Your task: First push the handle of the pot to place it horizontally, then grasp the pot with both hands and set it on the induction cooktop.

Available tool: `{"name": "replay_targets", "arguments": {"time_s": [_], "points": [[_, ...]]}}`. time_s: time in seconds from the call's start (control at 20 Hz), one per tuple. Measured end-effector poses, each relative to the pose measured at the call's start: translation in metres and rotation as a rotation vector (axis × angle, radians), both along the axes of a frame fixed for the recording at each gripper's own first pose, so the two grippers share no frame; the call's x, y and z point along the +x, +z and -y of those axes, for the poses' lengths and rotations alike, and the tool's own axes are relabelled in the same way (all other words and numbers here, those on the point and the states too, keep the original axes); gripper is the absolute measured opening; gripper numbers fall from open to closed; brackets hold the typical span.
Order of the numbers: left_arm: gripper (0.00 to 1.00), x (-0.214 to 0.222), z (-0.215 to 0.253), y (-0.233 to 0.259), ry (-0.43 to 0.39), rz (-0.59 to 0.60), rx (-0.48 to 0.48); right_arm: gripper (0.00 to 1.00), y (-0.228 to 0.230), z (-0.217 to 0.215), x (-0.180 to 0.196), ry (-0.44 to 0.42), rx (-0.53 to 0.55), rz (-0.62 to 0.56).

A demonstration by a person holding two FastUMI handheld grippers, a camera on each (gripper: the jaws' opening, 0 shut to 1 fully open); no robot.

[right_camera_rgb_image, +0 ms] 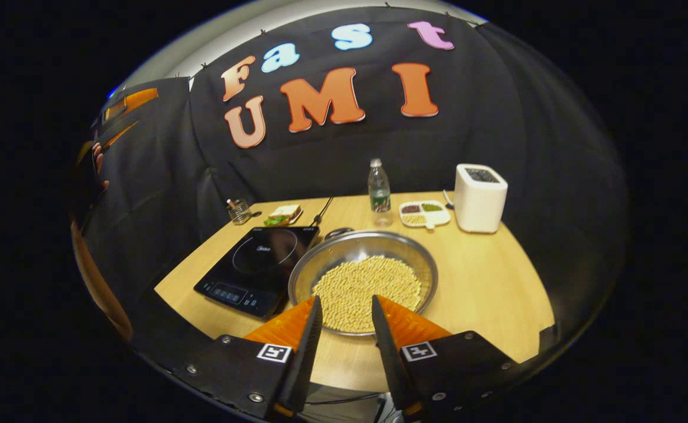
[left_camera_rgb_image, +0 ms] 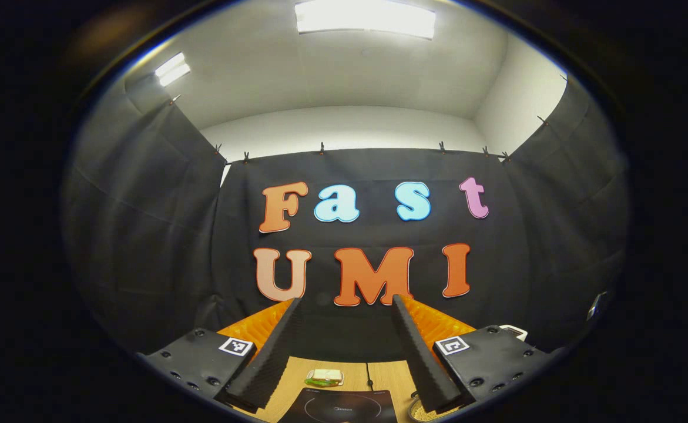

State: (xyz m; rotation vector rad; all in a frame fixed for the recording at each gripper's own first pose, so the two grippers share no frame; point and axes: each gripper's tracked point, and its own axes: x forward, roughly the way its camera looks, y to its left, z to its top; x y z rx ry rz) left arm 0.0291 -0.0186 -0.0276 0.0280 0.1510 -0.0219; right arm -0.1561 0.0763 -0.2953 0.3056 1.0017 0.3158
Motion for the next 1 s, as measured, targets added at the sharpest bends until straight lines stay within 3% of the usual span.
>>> {"name": "replay_targets", "arguments": {"time_s": [0.05, 0.2, 0.35, 0.55, 0.85, 1.0], "points": [[0.97, 0.002, 0.001, 0.000, 0.000, 0.000, -0.002, 0.45, -0.012, -0.006, -0.011, 0.010, 0.020, -0.055], [0.97, 0.000, 0.004, -0.004, -0.003, -0.007, -0.011, 0.33, -0.043, -0.013, -0.035, 0.027, 0.018, -0.169], [0.97, 0.002, 0.004, -0.006, -0.002, -0.012, -0.006, 0.15, -0.062, -0.016, -0.044, 0.017, 0.028, -0.250], [0.97, 0.002, 0.004, -0.007, -0.001, -0.011, -0.015, 0.00, -0.085, -0.019, -0.054, 0.003, 0.035, -0.362], [0.97, 0.003, 0.007, -0.020, -0.013, -0.031, -0.036, 0.00, -0.097, -0.019, -0.058, -0.095, 0.160, -0.545], [0.97, 0.005, 0.008, -0.028, -0.017, -0.051, -0.048, 0.00, -0.113, -0.014, -0.054, -0.146, 0.154, -0.602]]}}
